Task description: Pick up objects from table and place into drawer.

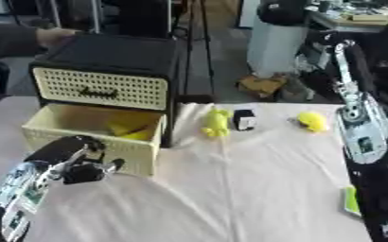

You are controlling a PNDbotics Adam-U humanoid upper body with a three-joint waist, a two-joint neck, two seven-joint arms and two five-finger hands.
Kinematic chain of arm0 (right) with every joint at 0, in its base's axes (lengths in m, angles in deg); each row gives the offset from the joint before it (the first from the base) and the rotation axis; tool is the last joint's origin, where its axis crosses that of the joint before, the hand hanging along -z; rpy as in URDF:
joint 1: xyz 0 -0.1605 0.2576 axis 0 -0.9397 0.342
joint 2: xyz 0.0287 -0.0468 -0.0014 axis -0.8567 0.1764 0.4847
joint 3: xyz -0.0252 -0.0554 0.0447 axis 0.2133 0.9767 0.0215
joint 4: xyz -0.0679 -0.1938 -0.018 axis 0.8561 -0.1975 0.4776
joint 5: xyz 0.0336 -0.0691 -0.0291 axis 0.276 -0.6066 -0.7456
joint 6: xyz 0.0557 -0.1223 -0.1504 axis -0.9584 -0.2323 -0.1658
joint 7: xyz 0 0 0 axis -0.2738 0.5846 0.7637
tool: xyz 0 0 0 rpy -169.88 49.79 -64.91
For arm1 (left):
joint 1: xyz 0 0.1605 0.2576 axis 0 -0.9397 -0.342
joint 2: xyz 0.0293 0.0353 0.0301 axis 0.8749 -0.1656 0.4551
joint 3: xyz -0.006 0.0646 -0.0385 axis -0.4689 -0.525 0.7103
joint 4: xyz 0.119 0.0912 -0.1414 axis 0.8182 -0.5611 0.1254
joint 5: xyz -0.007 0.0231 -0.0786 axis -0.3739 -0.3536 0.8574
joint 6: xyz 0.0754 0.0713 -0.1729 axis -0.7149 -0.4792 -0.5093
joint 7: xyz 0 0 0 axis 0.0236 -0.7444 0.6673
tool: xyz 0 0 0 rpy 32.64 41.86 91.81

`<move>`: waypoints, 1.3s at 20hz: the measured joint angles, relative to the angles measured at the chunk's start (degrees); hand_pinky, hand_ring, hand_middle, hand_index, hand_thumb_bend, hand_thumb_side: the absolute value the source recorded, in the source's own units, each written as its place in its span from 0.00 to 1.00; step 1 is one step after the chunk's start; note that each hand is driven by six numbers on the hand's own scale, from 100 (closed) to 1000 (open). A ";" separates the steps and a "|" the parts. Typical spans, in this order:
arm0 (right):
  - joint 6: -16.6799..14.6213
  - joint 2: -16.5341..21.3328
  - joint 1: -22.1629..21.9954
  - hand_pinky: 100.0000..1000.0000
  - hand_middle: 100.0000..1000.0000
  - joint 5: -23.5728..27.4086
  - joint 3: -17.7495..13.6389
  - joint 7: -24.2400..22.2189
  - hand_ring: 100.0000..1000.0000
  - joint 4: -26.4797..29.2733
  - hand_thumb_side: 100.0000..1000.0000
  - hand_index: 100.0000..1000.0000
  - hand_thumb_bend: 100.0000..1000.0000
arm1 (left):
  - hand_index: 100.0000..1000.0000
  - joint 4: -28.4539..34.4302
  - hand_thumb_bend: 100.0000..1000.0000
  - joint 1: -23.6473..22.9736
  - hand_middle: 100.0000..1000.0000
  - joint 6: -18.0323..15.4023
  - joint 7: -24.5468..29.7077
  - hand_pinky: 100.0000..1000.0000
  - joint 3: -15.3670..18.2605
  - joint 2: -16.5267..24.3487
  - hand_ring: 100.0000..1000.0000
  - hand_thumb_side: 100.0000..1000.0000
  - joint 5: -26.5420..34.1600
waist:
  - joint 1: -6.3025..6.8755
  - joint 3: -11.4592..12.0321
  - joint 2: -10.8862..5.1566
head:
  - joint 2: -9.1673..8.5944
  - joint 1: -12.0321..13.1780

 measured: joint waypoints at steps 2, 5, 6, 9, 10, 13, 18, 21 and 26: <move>-0.03 -0.33 0.03 0.77 0.69 -0.01 0.00 -0.03 0.79 0.00 0.48 0.76 0.00 | 0.85 -1.40 0.42 1.12 0.84 0.30 -1.99 0.68 0.43 -0.46 0.75 1.00 -0.96 | -0.02 -0.38 0.31 | -0.28 0.22; -0.25 -0.74 0.30 0.77 0.69 -0.03 0.00 -0.24 0.79 0.01 0.49 0.76 0.00 | 0.85 -3.22 0.42 2.86 0.84 0.63 -4.91 0.68 1.05 -0.79 0.75 1.00 -2.48 | -0.06 -0.97 0.70 | -0.55 0.59; -0.28 -0.90 0.46 0.77 0.69 -0.03 0.00 -0.26 0.79 0.01 0.47 0.76 0.00 | 0.85 -3.78 0.42 3.27 0.84 0.71 -5.77 0.68 1.28 -1.01 0.75 1.00 -2.89 | -0.07 -1.13 0.83 | -0.72 0.70; -0.45 -1.05 0.65 0.77 0.69 -0.04 0.00 -0.34 0.79 0.01 0.49 0.76 0.00 | 0.84 -5.71 0.42 4.37 0.84 0.88 -8.00 0.68 1.80 -1.54 0.75 1.00 -3.81 | -0.23 -1.74 1.24 | -1.08 1.05; -0.57 -1.23 0.83 0.77 0.69 -0.04 0.00 -0.41 0.79 0.02 0.49 0.76 0.00 | 0.84 -6.38 0.42 4.77 0.84 0.96 -8.61 0.68 2.04 -1.69 0.75 1.00 -4.08 | -0.24 -2.00 1.38 | -1.22 1.14; -0.85 -1.55 1.08 0.78 0.69 -0.04 0.00 -0.64 0.79 0.04 0.48 0.76 0.00 | 0.84 -8.36 0.42 5.91 0.84 1.13 -9.95 0.68 2.62 -1.88 0.75 1.00 -4.82 | -0.28 -2.63 1.64 | -1.51 1.40; -1.14 -1.90 1.34 0.78 0.69 -0.02 0.00 -0.89 0.79 0.07 0.48 0.76 0.00 | 0.84 -11.72 0.42 7.07 0.84 1.61 -11.93 0.68 3.72 -2.38 0.75 1.00 -6.49 | -0.49 -3.41 2.02 | -2.02 1.78; -1.35 -2.04 1.55 0.78 0.69 -0.01 0.00 -1.09 0.79 0.21 0.48 0.76 0.00 | 0.84 -13.36 0.42 7.95 0.84 2.06 -14.09 0.68 4.34 -2.69 0.75 1.00 -7.27 | -0.52 -4.08 2.30 | -2.48 2.06; -1.71 -2.58 1.59 0.78 0.69 0.00 0.02 -1.32 0.79 0.37 0.48 0.76 0.00 | 0.83 -15.77 0.43 9.13 0.85 2.76 -19.18 0.67 5.22 -2.92 0.76 1.00 -7.88 | -0.59 -4.84 2.51 | -3.02 2.38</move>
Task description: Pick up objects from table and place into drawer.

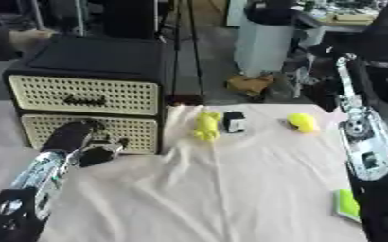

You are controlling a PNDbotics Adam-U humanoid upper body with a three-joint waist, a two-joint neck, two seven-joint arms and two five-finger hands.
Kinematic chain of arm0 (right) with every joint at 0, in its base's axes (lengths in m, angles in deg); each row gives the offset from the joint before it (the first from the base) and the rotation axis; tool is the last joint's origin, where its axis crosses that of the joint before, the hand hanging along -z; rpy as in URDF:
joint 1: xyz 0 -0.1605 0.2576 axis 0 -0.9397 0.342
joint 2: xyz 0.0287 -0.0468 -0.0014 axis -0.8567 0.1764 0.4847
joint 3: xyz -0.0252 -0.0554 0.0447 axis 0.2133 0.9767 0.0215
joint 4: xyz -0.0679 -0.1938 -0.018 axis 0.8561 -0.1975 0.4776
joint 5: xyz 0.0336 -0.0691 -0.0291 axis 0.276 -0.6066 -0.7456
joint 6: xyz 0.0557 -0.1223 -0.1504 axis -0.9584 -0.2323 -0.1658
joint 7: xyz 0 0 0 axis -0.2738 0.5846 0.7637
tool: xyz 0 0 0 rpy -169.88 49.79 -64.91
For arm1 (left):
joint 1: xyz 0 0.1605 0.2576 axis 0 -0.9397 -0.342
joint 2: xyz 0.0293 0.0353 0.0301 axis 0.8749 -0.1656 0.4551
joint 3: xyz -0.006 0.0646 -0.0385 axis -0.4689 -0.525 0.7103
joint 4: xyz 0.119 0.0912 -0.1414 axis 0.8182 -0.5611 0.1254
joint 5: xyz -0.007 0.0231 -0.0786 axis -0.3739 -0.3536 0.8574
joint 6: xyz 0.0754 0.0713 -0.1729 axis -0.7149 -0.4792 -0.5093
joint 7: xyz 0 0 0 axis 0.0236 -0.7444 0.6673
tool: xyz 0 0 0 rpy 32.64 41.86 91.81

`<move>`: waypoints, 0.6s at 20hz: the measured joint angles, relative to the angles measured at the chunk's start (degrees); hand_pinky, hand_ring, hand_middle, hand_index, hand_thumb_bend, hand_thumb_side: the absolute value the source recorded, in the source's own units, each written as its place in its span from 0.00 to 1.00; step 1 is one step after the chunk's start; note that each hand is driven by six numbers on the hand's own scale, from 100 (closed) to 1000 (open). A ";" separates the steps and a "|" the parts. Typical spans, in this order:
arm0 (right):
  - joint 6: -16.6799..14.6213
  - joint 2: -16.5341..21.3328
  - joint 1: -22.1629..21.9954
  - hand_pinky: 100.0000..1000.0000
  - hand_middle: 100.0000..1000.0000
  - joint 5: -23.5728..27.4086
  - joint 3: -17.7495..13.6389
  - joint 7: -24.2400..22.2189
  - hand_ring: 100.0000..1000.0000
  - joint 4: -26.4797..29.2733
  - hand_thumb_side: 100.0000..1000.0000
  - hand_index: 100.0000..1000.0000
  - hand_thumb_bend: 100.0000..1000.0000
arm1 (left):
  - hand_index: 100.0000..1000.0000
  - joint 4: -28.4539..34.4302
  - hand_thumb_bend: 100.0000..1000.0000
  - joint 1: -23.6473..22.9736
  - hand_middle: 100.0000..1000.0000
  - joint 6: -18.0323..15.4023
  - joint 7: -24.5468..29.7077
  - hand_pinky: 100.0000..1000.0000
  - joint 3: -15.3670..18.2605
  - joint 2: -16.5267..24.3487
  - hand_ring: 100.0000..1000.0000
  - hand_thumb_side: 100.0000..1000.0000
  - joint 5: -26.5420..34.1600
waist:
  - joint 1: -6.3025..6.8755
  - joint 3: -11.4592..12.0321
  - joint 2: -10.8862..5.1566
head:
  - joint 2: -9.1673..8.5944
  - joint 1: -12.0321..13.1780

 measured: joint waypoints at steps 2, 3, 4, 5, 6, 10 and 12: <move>-0.04 -0.18 0.00 0.78 0.69 0.01 0.00 -0.03 0.79 0.00 0.48 0.76 0.00 | 0.81 -0.38 0.43 0.06 0.84 -0.23 -2.13 0.66 0.34 -0.18 0.74 1.00 0.55 | -0.05 -0.11 0.04 | -0.13 0.04; -0.08 -0.28 0.00 0.78 0.69 0.01 0.00 -0.08 0.79 0.00 0.48 0.76 0.00 | 0.78 -0.35 0.44 0.06 0.81 -0.47 -3.20 0.63 0.46 -0.19 0.71 1.00 1.19 | -0.09 -0.11 0.05 | -0.22 0.04; -0.13 -0.28 -0.01 0.78 0.69 0.02 -0.02 -0.12 0.79 0.00 0.48 0.76 0.00 | 0.77 0.04 0.45 0.05 0.78 -0.74 -4.29 0.61 0.66 -0.18 0.67 1.00 2.06 | -0.16 -0.05 0.05 | -0.29 0.03; -0.15 -0.28 -0.01 0.78 0.69 0.02 -0.03 -0.14 0.79 0.00 0.48 0.76 0.00 | 0.74 1.02 0.45 0.00 0.74 -1.01 -5.37 0.57 0.74 -0.11 0.62 1.00 3.16 | -0.21 0.13 0.05 | -0.42 -0.02; -0.18 -0.28 -0.01 0.78 0.69 0.03 -0.04 -0.16 0.79 0.00 0.48 0.76 0.00 | 0.73 2.49 0.46 -0.25 0.73 -1.24 -6.36 0.56 0.83 0.23 0.60 1.00 4.44 | -0.22 0.29 0.05 | -0.45 -0.07; -0.23 -0.28 -0.10 0.78 0.68 0.05 -0.38 -0.20 0.79 0.00 0.48 0.76 0.00 | 0.66 11.57 0.46 -3.10 0.60 -2.11 -8.40 0.41 1.05 2.54 0.45 1.00 11.06 | -0.14 0.99 -0.01 | -0.45 -0.39; -0.28 -0.26 -0.21 0.77 0.68 0.06 -0.40 -0.21 0.79 0.02 0.49 0.76 0.00 | 0.63 18.34 0.46 -5.70 0.54 -2.88 -8.09 0.32 1.05 4.28 0.39 1.00 15.76 | 0.09 1.39 -0.22 | -0.44 -0.71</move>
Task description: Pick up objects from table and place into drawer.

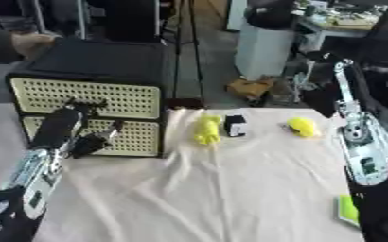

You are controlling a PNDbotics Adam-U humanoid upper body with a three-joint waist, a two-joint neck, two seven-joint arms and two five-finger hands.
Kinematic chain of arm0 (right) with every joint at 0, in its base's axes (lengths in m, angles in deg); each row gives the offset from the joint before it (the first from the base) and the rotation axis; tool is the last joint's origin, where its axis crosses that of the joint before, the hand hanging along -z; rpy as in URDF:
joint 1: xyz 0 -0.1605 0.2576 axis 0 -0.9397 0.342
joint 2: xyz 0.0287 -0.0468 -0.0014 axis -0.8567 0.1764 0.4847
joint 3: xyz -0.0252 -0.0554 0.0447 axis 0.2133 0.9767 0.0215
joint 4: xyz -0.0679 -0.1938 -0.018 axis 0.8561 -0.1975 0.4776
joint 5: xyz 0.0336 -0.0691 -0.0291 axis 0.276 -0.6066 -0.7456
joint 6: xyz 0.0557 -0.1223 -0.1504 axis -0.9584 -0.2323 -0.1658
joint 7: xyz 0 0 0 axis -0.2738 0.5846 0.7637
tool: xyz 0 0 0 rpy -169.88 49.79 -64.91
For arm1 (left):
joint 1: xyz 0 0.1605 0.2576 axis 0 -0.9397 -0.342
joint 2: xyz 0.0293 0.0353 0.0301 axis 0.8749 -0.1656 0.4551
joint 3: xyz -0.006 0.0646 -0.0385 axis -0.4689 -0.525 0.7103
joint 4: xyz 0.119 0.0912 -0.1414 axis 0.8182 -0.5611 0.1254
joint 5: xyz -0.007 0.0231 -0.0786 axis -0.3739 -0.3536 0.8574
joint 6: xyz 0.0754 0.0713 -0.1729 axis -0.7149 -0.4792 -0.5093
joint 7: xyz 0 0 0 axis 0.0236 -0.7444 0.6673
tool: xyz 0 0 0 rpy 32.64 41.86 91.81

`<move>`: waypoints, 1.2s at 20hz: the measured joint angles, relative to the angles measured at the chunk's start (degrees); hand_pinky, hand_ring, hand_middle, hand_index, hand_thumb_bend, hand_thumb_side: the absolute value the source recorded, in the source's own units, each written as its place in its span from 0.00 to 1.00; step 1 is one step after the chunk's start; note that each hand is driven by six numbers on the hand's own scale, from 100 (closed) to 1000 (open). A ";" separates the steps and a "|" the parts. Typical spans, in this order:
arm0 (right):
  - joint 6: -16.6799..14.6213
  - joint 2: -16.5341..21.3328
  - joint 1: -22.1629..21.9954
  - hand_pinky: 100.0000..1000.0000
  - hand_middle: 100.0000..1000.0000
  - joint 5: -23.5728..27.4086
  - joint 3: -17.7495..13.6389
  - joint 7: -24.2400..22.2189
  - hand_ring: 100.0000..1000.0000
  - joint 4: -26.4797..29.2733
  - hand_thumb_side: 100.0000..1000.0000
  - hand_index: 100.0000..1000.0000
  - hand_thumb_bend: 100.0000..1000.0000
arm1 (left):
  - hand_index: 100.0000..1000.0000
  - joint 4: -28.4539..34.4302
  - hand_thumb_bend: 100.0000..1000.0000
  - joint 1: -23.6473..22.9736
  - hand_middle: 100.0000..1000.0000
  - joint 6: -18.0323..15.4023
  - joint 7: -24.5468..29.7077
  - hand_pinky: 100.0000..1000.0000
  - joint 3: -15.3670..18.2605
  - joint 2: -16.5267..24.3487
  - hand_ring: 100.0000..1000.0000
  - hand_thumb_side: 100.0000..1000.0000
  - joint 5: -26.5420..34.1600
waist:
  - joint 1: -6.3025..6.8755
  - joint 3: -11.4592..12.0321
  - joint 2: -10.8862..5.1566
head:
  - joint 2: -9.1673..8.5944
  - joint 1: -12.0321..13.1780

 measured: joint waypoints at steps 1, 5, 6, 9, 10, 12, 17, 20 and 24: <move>-0.04 0.05 -0.25 0.77 0.68 0.01 -0.02 -0.01 0.79 0.01 0.49 0.76 0.00 | 0.62 3.78 0.45 -1.84 0.52 -0.40 0.60 0.29 0.00 0.95 0.36 1.00 2.79 | 0.16 0.29 -0.17 | 0.02 -0.23; -0.44 0.64 -1.08 0.76 0.68 0.29 -0.09 -0.21 0.79 0.20 0.49 0.76 0.00 | 0.52 18.69 0.44 -10.03 0.42 -0.82 6.63 0.13 0.74 4.87 0.22 1.00 14.25 | 0.58 1.37 -0.92 | 0.52 -1.03; -0.52 0.79 -1.34 0.75 0.68 0.39 -0.09 -0.28 0.79 0.32 0.49 0.76 0.00 | 0.50 21.74 0.44 -11.92 0.39 -0.60 8.43 0.08 1.33 5.82 0.18 1.00 16.27 | 0.74 1.61 -1.08 | 0.66 -1.21; -0.65 1.52 -2.21 0.74 0.68 0.68 -0.12 -0.36 0.78 0.38 0.49 0.76 0.00 | 0.41 29.84 0.43 -17.44 0.30 0.33 14.25 0.00 4.01 8.99 0.10 1.00 20.45 | 1.28 2.17 -1.59 | 1.46 -1.74; -0.69 1.78 -2.50 0.73 0.68 0.91 -0.14 -0.32 0.78 0.48 0.49 0.76 0.00 | 0.38 31.73 0.42 -19.00 0.27 0.58 15.85 0.00 5.00 9.97 0.06 1.00 20.98 | 1.41 2.45 -1.72 | 1.60 -1.90; -0.99 2.16 -3.00 0.72 0.68 1.40 -0.12 -0.25 0.78 0.84 0.49 0.76 0.00 | 0.36 34.91 0.41 -22.24 0.25 1.07 18.22 0.00 7.28 11.69 0.04 1.00 21.74 | 1.58 2.90 -1.93 | 1.99 -2.21; -2.16 3.23 -4.01 0.68 0.67 3.55 0.07 -0.13 0.76 1.92 0.49 0.75 0.00 | 0.31 37.66 0.42 -27.27 0.19 0.17 18.21 0.00 11.79 12.06 0.00 1.00 26.95 | 1.61 3.18 -1.98 | 2.10 -2.67; -2.64 3.59 -4.47 0.67 0.66 4.56 0.10 0.12 0.76 2.55 0.49 0.75 0.00 | 0.31 37.92 0.41 -28.81 0.11 -1.65 17.21 0.00 13.40 11.06 0.00 1.00 30.40 | 1.49 3.37 -1.98 | 2.12 -2.72; -2.99 4.05 -4.92 0.67 0.66 5.71 0.11 0.48 0.75 3.02 0.49 0.75 0.00 | 0.32 37.92 0.40 -29.82 0.00 -2.55 17.12 0.00 14.80 9.71 0.00 1.00 32.67 | 1.41 3.46 -1.98 | 2.14 -2.74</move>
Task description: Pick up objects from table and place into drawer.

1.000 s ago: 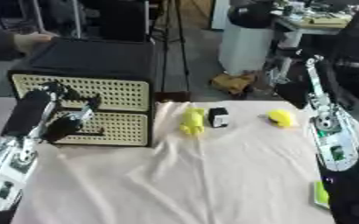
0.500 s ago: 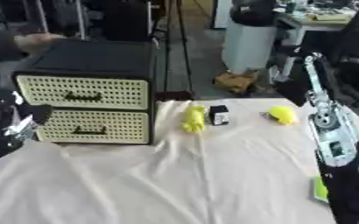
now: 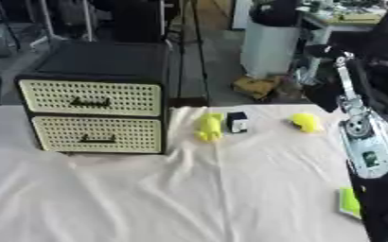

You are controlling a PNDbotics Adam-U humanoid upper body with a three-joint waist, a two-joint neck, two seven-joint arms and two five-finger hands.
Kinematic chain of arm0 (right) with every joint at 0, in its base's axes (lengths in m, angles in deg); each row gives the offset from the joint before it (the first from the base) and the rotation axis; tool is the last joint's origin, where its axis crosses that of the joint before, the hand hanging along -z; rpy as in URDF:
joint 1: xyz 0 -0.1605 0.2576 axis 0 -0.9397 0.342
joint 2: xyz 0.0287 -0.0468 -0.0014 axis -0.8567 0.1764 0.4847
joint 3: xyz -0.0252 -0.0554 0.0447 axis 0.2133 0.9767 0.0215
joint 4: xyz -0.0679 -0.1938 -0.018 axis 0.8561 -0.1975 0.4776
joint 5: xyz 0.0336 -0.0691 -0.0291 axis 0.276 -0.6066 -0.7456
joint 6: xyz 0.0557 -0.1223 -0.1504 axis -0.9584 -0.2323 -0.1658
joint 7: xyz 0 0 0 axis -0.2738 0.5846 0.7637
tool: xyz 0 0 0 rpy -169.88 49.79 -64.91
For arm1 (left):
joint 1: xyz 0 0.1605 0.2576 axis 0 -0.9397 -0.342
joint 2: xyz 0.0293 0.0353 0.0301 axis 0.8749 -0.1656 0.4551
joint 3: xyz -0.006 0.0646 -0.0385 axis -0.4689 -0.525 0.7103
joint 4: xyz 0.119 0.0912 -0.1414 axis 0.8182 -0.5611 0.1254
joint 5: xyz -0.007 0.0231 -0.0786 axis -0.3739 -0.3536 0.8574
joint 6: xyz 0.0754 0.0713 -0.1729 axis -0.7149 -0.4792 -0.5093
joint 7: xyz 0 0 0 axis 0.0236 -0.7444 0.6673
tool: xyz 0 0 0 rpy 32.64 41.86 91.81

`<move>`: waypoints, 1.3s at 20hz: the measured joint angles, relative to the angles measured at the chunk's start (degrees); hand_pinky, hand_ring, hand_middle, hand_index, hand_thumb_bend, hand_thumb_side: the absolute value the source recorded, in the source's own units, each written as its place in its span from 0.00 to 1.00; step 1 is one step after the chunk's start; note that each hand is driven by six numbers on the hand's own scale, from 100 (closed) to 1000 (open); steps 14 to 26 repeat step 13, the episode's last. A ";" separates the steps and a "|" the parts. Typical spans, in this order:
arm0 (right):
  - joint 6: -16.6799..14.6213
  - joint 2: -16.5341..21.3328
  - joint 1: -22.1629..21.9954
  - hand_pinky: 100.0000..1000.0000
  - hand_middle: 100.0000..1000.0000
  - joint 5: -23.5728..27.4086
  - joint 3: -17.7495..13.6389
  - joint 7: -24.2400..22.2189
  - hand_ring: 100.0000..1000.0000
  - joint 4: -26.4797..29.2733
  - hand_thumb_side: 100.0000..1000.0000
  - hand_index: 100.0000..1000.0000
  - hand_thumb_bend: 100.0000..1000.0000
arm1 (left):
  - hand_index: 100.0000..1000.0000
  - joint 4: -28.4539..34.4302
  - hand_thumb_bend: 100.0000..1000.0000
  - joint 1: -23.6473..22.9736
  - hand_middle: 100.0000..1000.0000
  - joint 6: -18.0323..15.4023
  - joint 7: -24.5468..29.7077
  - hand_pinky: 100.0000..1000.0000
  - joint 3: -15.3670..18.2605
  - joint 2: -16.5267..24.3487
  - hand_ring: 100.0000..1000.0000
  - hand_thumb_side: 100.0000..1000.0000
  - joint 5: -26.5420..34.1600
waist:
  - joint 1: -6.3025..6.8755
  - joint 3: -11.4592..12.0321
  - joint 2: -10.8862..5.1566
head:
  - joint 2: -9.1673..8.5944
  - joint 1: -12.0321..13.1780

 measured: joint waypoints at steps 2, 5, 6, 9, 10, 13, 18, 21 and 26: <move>-0.15 0.04 -0.06 0.67 0.66 0.55 0.00 0.15 0.75 0.13 0.49 0.75 0.00 | 0.37 0.00 0.40 -0.13 0.00 -0.28 -0.07 0.00 0.51 -0.32 0.00 1.00 0.66 | 0.01 0.02 0.00 | 0.00 -0.11; -0.31 0.07 -0.39 0.67 0.66 0.89 -0.01 0.32 0.75 0.14 0.49 0.75 0.00 | 0.43 0.00 0.41 -0.58 0.00 -0.84 -0.04 0.00 1.21 -0.65 0.00 1.00 1.33 | 0.09 0.34 -0.02 | 0.00 -0.17; -0.40 0.07 -0.47 0.67 0.66 0.97 -0.01 0.38 0.75 0.14 0.49 0.75 0.00 | 0.46 0.00 0.41 -0.67 0.00 -1.02 -0.01 0.00 1.45 -0.65 0.00 1.00 1.50 | 0.10 0.34 -0.04 | 0.00 -0.19; -0.61 0.14 -0.52 0.67 0.66 1.11 -0.01 0.53 0.75 0.15 0.49 0.75 0.00 | 0.50 0.00 0.41 -1.03 0.00 -1.43 0.24 0.00 1.89 -0.65 0.00 1.00 1.75 | 0.21 0.36 -0.20 | 0.01 -0.38; -0.69 0.21 -0.52 0.67 0.66 1.12 -0.01 0.54 0.75 0.15 0.49 0.75 0.00 | 0.51 0.00 0.40 -1.07 0.00 -1.54 0.35 0.00 2.00 -0.65 0.00 1.00 1.75 | 0.26 0.42 -0.25 | 0.01 -0.38; -0.92 0.49 -0.52 0.67 0.66 1.13 -0.01 0.44 0.75 0.15 0.49 0.76 0.00 | 0.52 0.00 0.40 -1.47 0.00 -1.72 0.69 0.00 2.13 -0.65 0.00 1.00 1.69 | 0.29 0.45 -0.32 | 0.02 -0.42; -0.92 0.49 -0.52 0.67 0.66 1.13 -0.01 0.44 0.75 0.15 0.49 0.76 0.00 | 0.52 0.00 0.40 -1.47 0.00 -1.72 0.69 0.00 2.13 -0.65 0.00 1.00 1.69 | 0.29 0.45 -0.32 | 0.02 -0.42; -0.92 0.49 -0.52 0.67 0.66 1.13 -0.01 0.44 0.75 0.15 0.49 0.76 0.00 | 0.52 0.00 0.40 -1.47 0.00 -1.72 0.69 0.00 2.13 -0.65 0.00 1.00 1.69 | 0.29 0.45 -0.32 | 0.02 -0.42; -0.92 0.49 -0.52 0.67 0.66 1.13 -0.01 0.44 0.75 0.15 0.49 0.76 0.00 | 0.52 0.00 0.40 -1.47 0.00 -1.72 0.69 0.00 2.13 -0.65 0.00 1.00 1.69 | 0.29 0.45 -0.32 | 0.02 -0.42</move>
